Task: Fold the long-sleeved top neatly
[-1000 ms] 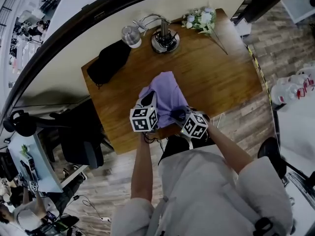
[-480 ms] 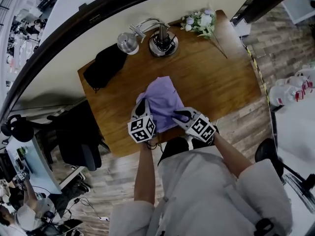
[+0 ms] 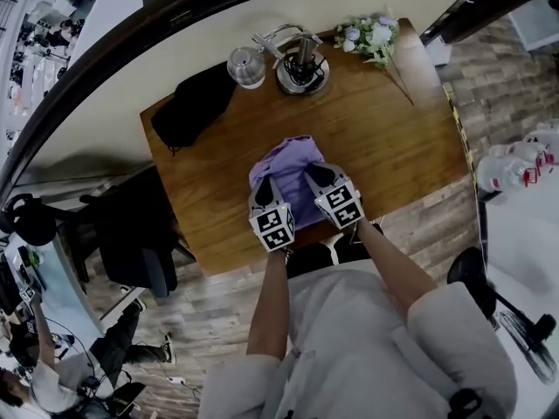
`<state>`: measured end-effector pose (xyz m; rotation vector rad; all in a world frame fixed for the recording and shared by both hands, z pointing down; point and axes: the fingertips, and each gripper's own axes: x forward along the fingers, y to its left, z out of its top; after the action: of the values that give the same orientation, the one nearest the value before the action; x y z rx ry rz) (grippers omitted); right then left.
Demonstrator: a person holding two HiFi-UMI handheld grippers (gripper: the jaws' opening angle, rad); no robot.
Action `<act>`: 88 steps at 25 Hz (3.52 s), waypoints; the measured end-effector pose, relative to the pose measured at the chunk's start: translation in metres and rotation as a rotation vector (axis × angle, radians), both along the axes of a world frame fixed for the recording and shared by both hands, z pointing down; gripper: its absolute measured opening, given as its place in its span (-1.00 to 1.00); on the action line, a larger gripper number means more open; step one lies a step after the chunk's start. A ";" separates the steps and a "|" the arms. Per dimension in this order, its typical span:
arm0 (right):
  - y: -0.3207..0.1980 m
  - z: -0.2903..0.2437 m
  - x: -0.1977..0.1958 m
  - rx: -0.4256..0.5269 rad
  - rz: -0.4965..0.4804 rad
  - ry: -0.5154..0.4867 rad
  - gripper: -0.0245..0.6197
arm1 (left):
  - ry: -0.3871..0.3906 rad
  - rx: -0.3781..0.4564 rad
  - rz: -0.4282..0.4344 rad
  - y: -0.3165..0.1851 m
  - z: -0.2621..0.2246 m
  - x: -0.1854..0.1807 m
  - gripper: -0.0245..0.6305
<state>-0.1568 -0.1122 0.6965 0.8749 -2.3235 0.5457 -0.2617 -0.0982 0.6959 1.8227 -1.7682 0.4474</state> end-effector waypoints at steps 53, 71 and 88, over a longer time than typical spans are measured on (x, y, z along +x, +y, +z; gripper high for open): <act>0.188 -0.146 0.112 0.144 -0.092 -0.149 -0.90 | 0.015 0.121 -0.059 0.216 -0.149 0.085 -0.85; 0.200 -0.155 0.120 0.169 -0.146 -0.166 -0.90 | -0.024 0.130 -0.053 0.232 -0.153 0.106 -0.85; 0.203 -0.154 0.115 0.172 -0.170 -0.160 -0.90 | -0.008 0.135 -0.061 0.237 -0.153 0.110 -0.85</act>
<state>-0.0418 0.0905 0.5423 0.7232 -2.5921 0.3593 -0.1521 0.1392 0.5432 1.8542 -1.8946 0.3187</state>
